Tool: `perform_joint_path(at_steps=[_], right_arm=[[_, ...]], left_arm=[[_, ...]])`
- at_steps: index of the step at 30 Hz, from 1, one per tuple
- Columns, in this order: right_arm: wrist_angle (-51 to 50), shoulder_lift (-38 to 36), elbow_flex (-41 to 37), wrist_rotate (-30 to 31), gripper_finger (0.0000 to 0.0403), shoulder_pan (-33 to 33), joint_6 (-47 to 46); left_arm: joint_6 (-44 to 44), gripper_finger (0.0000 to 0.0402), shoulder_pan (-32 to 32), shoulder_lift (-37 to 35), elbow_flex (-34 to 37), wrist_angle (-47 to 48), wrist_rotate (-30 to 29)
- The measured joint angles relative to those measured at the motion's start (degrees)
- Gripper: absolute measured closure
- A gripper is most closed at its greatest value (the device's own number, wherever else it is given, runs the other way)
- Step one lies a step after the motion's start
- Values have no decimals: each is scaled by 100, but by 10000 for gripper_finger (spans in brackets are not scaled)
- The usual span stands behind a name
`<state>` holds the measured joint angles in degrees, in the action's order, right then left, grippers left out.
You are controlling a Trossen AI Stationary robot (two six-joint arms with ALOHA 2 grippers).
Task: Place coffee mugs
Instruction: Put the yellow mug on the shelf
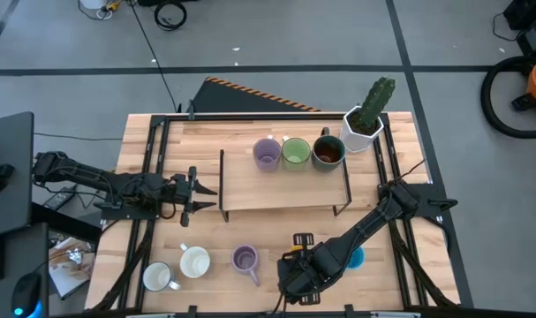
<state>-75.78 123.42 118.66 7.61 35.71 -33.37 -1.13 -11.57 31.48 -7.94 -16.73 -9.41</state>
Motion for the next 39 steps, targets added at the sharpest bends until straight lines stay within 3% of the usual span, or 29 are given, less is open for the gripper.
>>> perform_joint_path(at_steps=[9,19,23,39], right_arm=[[-61,-27,7,-22,253,-19,463],[-154,-27,18,28,167,-103,1207],[32,-27,18,327,166,-97,1347],[289,-20,20,278,186,-97,801]], left_arm=[[-15,253,0,0,0,33,2],[-82,253,0,0,0,60,1],[-85,253,0,0,0,63,0],[28,253,0,0,0,63,0]])
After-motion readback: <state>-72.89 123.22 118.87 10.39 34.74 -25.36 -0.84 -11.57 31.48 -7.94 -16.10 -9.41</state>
